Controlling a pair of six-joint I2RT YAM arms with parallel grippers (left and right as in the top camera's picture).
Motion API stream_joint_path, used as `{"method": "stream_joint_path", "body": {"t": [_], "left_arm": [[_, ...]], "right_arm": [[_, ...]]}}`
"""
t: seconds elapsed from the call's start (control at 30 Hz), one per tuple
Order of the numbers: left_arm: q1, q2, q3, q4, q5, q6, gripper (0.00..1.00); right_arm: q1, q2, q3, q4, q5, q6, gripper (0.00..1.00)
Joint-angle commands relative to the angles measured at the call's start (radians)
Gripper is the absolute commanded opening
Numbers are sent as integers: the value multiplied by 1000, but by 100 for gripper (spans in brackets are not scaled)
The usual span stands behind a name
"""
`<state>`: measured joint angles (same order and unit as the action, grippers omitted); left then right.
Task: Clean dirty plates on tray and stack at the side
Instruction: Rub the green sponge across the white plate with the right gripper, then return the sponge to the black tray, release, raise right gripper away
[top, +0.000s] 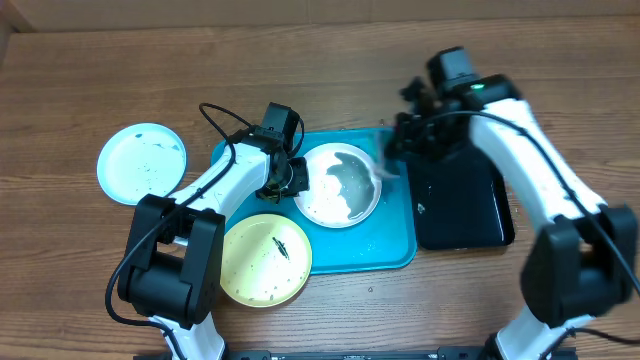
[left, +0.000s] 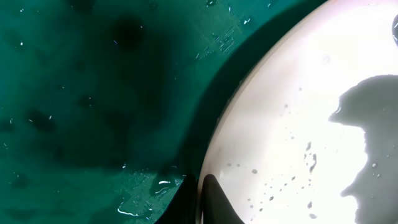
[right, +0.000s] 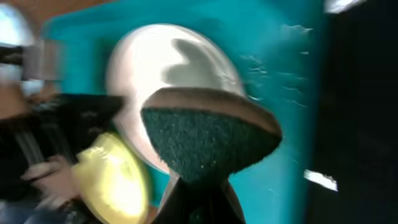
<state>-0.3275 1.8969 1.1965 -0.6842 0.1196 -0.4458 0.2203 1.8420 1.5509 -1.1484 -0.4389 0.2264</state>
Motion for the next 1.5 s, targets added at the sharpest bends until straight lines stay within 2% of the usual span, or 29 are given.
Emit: {"method": "stream_joint_path", "body": {"t": [0.0,0.07,0.17,0.47,0.53,0.6,0.67,0.73,0.9,0.97,1.17,1.2,1.23,1.47], "left_arm": [[-10,12,17,0,4,-3,6],[-10,12,17,0,4,-3,6],[-10,12,17,1,4,-3,6],[-10,12,17,1,3,-3,6],[-10,12,17,2,3,-3,6],[-10,12,17,4,3,-3,7],[-10,12,17,5,3,-3,10],[-10,12,17,5,3,-3,13],[-10,12,17,5,0,-3,21],[-10,12,17,5,0,-3,24],[-10,13,17,4,-27,-3,24],[-10,13,17,4,-31,-3,23],[-10,13,17,4,-34,-3,23],[-10,13,7,5,-49,-4,20]], "right_arm": [[-56,-7,6,-75,343,-17,4],[-73,-7,-16,-103,483,-10,4],[-79,-6,-73,-77,589,-10,4],[-79,-5,-276,192,674,-27,4],[-79,-5,-280,202,673,-39,17],[-79,-6,-266,193,674,-45,46],[-80,-6,-233,173,674,-45,67],[-86,-6,-181,140,674,-45,75],[-136,-6,-47,53,674,-35,84],[-184,-6,-13,40,673,-14,85],[-355,0,-15,53,638,13,87],[-382,0,-19,53,623,13,89],[-407,0,-21,48,608,13,100],[-517,0,-21,59,595,13,100]]}}
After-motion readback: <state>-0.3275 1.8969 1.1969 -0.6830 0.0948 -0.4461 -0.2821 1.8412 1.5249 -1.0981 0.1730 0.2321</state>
